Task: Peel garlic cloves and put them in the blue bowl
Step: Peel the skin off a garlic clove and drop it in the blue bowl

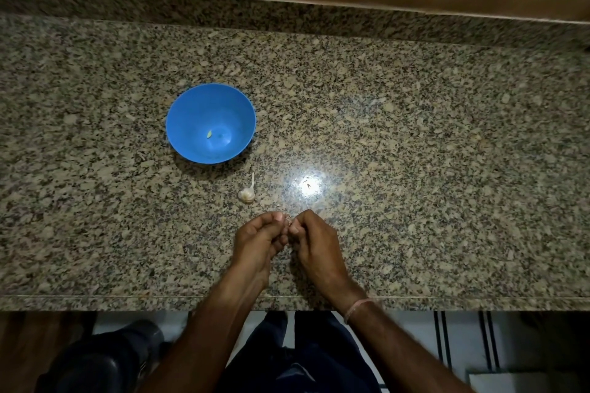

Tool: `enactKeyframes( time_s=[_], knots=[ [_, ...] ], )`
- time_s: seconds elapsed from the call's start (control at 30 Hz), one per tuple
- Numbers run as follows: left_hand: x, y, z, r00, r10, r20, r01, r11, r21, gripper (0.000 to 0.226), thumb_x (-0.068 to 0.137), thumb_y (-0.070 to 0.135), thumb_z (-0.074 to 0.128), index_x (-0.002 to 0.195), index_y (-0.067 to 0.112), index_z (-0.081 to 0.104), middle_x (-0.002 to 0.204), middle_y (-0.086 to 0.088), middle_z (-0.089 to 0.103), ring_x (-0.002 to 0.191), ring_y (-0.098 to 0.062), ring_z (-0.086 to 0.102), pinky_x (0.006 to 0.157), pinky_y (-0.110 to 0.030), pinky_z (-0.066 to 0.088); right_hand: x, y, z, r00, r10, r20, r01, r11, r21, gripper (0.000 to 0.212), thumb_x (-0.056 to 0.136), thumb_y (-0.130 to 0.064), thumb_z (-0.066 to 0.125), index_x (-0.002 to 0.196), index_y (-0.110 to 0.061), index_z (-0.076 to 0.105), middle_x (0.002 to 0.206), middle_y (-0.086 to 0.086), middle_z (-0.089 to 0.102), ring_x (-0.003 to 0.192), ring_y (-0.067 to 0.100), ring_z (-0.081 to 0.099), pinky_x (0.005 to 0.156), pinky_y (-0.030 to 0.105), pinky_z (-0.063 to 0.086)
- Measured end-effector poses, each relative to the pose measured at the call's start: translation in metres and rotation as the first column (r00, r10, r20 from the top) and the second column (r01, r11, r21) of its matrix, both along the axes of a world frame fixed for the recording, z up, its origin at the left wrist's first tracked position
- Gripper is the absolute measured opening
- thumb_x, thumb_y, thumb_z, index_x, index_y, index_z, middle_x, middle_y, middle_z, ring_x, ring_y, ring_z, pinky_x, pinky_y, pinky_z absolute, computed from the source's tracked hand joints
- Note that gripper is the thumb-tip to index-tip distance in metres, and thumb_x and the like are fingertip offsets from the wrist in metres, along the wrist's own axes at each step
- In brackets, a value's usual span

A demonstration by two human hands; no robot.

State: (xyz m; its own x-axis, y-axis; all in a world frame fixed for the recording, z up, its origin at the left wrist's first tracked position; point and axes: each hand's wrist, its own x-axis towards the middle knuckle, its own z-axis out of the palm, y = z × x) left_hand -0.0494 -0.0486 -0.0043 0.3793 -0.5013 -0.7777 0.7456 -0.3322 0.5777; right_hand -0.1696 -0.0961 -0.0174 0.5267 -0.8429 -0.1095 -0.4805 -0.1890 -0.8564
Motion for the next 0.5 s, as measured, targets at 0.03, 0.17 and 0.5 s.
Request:
enactKeyframes(
  time_s=[0.03, 0.17, 0.5],
  knots=[
    [0.000, 0.000, 0.000, 0.999, -0.022, 0.049, 0.021, 1.000, 0.009, 0.005, 0.096, 0.006, 0.069, 0.099, 0.007, 0.074, 0.088, -0.009, 0.077, 0.075, -0.013, 0.071, 0.066, -0.023, 0.057, -0.001, 0.000, 0.000, 1.000, -0.003, 0.003, 0.003, 1.000, -0.018, 0.019, 0.105, -0.014, 0.052, 0.088, -0.018, 0.058, 0.082, -0.006, 0.058, 0.075, 0.012, 0.054, 0.064, 0.031, 0.044],
    [-0.002, 0.002, -0.001, 0.934, -0.159, 0.319, 0.148, 0.987, 0.060, 0.007, 0.094, 0.008, 0.073, 0.100, 0.009, 0.077, 0.086, -0.011, 0.078, 0.075, -0.015, 0.070, 0.067, -0.028, 0.055, -0.005, -0.005, 0.003, 0.996, -0.070, 0.052, 0.070, 0.998, -0.002, 0.016, 0.101, -0.017, 0.062, 0.113, -0.020, 0.072, 0.105, -0.010, 0.071, 0.101, 0.010, 0.065, 0.085, 0.030, 0.054],
    [-0.004, 0.007, -0.004, 0.942, -0.162, 0.293, 0.158, 0.987, 0.039, 0.012, 0.097, 0.012, 0.071, 0.090, 0.003, 0.076, 0.074, -0.010, 0.073, 0.068, -0.015, 0.064, 0.061, -0.026, 0.053, -0.001, -0.016, 0.012, 0.972, -0.190, 0.138, 0.148, 0.952, 0.268, 0.007, 0.091, -0.003, 0.075, 0.091, -0.010, 0.078, 0.084, -0.004, 0.078, 0.083, 0.010, 0.075, 0.078, 0.028, 0.061]
  ],
)
